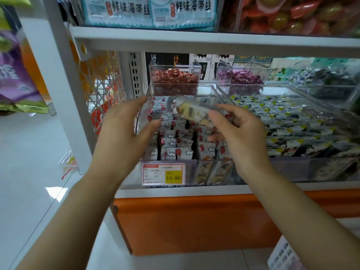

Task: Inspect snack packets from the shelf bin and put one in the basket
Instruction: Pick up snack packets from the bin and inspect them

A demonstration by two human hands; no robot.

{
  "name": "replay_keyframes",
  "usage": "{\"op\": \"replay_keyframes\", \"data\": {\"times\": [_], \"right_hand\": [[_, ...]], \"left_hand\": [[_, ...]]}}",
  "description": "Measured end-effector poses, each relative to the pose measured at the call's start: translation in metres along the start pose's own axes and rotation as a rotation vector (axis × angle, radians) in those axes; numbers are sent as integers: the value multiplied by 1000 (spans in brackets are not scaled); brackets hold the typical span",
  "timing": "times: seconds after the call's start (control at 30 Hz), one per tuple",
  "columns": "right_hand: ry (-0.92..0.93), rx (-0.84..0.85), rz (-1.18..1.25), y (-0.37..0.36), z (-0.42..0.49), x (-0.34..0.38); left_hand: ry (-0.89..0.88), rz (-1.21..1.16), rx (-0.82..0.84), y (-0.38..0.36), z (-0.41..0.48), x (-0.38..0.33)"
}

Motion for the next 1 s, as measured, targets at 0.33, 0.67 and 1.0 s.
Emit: {"op": "replay_keyframes", "data": {"times": [0.33,0.67,1.0], "right_hand": [[54,-27,-103,-35,17,-1],[312,378,-473,-108,54,7],[420,680,-812,-130,40,-18]], "left_hand": [[-60,418,241,-17,-8,17],[-3,364,268,-24,-10,22],[32,146,186,-11,2,19]]}}
Point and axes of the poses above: each hand's wrist, its own z-axis towards the middle knuckle, its own y-axis out of the back of the hand, x = y × z, the point moved 2 cm from there along z, towards the middle knuckle, and after that the axes turned 15 degrees about -x, right-handed, at the moved point
